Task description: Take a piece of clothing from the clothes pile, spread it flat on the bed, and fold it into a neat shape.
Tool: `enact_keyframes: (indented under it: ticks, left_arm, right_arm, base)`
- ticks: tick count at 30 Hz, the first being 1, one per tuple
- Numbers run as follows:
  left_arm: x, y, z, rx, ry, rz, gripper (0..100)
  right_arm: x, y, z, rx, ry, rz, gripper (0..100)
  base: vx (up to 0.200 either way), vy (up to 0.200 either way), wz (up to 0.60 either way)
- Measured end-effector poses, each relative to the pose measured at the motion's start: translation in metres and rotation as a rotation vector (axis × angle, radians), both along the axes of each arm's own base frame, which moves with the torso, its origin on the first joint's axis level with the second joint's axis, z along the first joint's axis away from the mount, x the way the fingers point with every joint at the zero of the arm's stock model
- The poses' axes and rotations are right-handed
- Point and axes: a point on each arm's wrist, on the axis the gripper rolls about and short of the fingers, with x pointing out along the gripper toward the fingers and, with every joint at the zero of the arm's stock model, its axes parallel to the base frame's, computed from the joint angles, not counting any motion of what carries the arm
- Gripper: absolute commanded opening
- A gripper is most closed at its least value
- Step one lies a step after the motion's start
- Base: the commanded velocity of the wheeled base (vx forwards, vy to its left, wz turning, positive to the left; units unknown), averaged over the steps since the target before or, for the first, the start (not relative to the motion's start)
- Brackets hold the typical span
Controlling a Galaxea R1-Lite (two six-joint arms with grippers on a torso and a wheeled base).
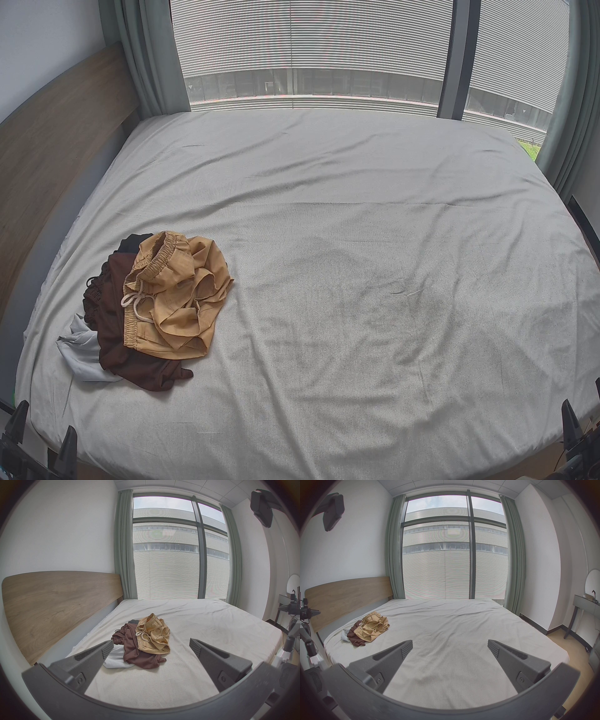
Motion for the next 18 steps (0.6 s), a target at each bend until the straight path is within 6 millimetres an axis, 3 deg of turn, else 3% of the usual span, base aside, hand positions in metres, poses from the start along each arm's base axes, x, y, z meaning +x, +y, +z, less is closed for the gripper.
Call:
enact_keyframes:
  ticks: [13, 18]
  left_arm:
    - [0.0, 0.0, 0.002, -0.005, -0.016, -0.002, 100]
    - [-0.004, 0.0, 0.021, -0.009, -0.118, 0.001, 100]
  right_arm:
    - [0.0, 0.0, 0.0, 0.0, 0.0, 0.001, 100]
    - [0.0, 0.0, 0.0, 0.0, 0.0, 0.001, 100]
  base:
    - [0.0, 0.0, 0.0]
    - [0.0, 0.0, 0.0]
